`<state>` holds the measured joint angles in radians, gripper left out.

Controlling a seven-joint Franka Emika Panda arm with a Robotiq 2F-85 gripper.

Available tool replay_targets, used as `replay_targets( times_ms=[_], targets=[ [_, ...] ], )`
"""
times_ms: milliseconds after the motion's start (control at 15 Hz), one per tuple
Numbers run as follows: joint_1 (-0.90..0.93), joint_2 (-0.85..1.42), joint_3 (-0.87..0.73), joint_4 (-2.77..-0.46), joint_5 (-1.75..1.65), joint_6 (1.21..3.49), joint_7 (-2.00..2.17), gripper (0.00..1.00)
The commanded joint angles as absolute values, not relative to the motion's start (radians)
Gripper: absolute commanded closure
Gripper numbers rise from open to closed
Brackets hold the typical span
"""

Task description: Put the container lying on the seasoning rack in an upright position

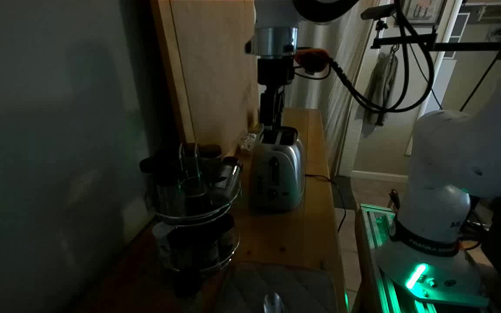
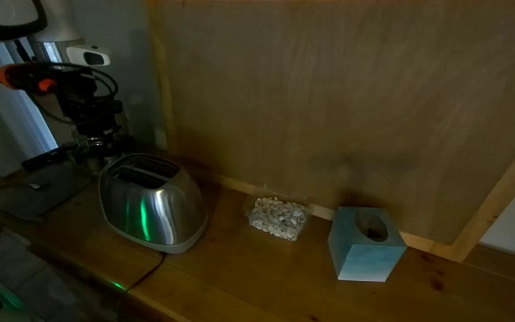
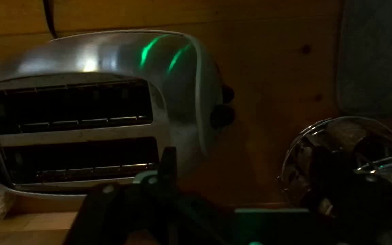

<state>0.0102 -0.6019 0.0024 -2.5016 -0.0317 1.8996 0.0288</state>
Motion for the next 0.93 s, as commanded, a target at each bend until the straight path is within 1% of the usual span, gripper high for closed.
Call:
replay_targets(
  times_ms=[0, 400, 600, 867],
  targets=[
    [0.006, -0.601, 0.006, -2.5, -0.029, 1.897, 0.027, 0.0],
    [0.006, -0.601, 0.006, -2.5, -0.029, 1.897, 0.027, 0.0],
    [0.062, -0.612, -0.022, -2.505, 0.077, 1.91, -0.036, 0.0],
    [0.098, -0.597, -0.012, -2.506, 0.19, 1.918, -0.074, 0.0]
  ],
)
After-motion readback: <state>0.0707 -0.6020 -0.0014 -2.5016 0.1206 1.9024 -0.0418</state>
